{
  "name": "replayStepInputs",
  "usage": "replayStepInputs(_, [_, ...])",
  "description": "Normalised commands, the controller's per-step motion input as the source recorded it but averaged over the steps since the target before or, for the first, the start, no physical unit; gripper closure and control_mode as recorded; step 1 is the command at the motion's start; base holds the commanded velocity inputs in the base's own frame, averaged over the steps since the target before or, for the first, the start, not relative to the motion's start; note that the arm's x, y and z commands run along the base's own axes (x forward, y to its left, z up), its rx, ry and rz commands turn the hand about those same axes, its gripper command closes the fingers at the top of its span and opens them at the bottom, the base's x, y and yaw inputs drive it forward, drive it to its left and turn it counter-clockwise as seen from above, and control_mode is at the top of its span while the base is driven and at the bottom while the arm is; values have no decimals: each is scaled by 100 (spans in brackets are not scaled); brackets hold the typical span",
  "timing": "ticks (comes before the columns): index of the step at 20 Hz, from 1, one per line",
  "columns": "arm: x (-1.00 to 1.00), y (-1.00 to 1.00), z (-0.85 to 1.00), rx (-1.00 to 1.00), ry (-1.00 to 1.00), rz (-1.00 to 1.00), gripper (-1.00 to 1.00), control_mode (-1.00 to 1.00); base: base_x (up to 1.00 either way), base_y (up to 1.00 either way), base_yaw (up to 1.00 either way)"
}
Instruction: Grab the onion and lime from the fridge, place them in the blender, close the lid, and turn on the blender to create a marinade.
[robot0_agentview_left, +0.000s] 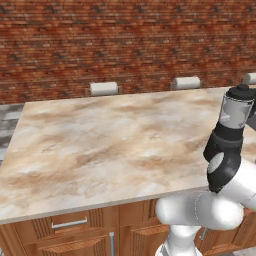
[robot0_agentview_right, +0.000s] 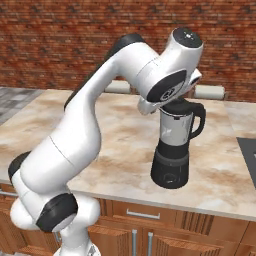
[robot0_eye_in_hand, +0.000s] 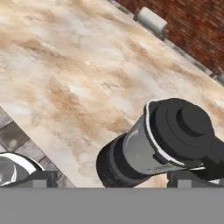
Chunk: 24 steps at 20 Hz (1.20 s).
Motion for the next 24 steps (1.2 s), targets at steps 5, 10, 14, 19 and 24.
replayStepInputs(5, [-100,40,-76,0,-28,8,-100,-100,0,0,0])
replayStepInputs(10, [-82,12,-98,0,-15,20,-100,-100,0,0,0])
replayStepInputs(14, [-8,0,-79,0,-1,25,-100,-100,0,0,0])
replayStepInputs(19, [13,-7,-41,4,-1,13,-100,-100,0,0,0])
replayStepInputs(24, [20,-26,-44,8,0,1,-100,-100,0,0,0])
